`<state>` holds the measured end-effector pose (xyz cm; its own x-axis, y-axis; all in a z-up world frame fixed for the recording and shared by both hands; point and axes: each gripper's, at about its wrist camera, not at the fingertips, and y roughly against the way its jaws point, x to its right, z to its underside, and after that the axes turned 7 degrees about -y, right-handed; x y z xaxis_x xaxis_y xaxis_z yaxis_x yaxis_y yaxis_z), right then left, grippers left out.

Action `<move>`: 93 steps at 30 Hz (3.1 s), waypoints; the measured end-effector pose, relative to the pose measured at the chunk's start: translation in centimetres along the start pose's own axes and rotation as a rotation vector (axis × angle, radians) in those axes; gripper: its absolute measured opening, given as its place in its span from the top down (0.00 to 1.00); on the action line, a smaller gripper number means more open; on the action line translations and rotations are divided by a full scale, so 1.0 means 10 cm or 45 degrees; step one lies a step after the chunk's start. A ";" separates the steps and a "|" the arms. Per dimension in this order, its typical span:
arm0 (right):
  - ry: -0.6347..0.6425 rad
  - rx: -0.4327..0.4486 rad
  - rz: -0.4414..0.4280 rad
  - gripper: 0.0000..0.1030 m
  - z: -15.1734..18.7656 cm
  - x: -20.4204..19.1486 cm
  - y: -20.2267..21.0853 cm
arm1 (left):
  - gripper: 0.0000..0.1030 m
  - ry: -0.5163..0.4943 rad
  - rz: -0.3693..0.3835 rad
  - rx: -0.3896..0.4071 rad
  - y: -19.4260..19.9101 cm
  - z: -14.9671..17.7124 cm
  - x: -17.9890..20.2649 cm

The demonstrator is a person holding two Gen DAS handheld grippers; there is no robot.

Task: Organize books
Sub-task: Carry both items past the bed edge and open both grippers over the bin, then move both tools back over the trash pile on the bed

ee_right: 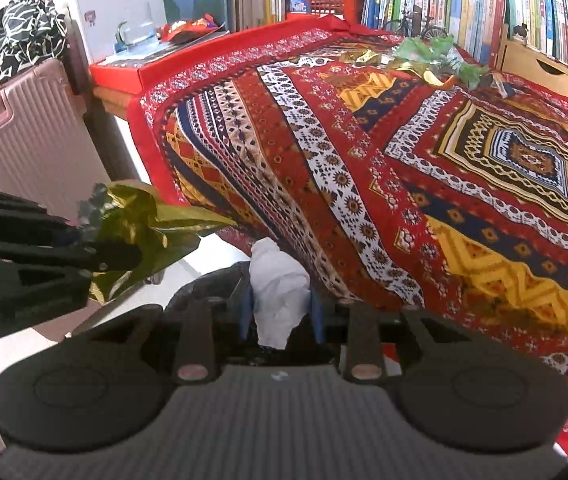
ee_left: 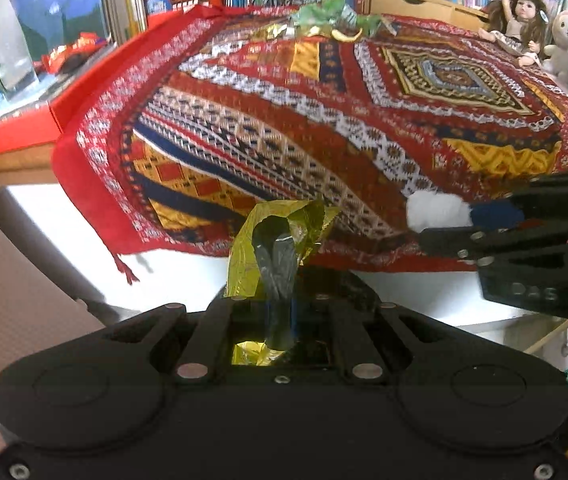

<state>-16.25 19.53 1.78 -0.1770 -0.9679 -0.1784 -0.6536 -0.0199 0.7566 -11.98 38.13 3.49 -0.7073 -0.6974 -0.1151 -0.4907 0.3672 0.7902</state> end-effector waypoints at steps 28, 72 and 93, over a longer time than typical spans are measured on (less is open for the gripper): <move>0.076 -0.035 -0.065 0.27 -0.14 -0.42 -0.31 | 0.54 0.158 -0.240 0.038 0.15 0.08 -0.58; -0.164 0.363 -0.051 0.00 -2.54 1.50 0.33 | 0.00 0.282 -0.016 0.408 0.08 -3.14 -0.41; 0.101 0.136 -0.120 0.06 -2.96 2.43 -1.59 | 0.00 0.184 -0.174 0.091 -2.46 -3.68 -0.33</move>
<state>11.62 -11.13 4.04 -0.0554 -0.9797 -0.1924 -0.7399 -0.0891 0.6668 21.12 8.74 6.63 -0.5542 -0.8227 -0.1265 -0.6153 0.3026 0.7279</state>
